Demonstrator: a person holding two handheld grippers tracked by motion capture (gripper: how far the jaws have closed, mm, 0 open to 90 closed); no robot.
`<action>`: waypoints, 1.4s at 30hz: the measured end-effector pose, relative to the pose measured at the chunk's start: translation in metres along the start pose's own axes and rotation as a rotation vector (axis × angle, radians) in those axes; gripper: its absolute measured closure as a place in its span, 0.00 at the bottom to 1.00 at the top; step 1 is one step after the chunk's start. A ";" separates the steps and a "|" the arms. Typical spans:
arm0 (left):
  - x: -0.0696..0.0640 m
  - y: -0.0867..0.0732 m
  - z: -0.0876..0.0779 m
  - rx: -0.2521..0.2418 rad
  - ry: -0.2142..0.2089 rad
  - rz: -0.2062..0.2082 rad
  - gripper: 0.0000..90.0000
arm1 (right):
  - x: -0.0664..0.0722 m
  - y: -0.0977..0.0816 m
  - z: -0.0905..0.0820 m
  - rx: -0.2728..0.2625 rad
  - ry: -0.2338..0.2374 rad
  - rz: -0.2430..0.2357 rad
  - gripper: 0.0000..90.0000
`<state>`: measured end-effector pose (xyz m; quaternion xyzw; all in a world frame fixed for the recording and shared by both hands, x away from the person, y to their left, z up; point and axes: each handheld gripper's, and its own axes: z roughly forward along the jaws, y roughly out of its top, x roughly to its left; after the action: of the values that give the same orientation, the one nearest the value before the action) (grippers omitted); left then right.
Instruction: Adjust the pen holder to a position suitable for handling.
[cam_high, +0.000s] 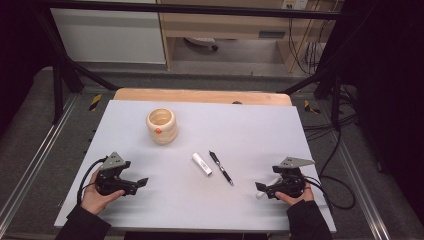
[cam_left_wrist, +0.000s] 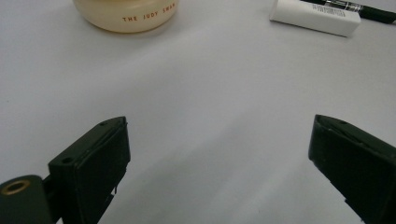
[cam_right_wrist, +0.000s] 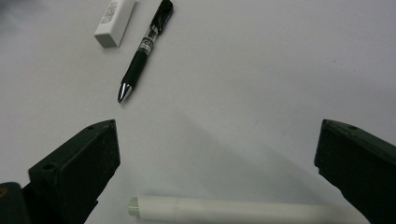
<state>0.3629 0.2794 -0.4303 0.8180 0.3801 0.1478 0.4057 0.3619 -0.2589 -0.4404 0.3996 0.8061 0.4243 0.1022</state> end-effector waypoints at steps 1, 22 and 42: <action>-0.001 0.002 0.001 0.002 0.001 0.001 0.06 | 0.000 0.000 0.000 0.001 0.000 0.003 0.01; -0.008 0.026 0.009 0.035 0.004 0.036 0.06 | 0.001 0.000 0.001 0.012 -0.007 -0.002 0.01; -0.008 0.058 0.015 0.023 0.031 0.049 0.06 | 0.001 0.000 0.002 0.021 -0.007 -0.007 0.01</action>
<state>0.3950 0.2426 -0.3942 0.8293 0.3678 0.1659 0.3866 0.3621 -0.2573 -0.4412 0.3994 0.8116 0.4138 0.1023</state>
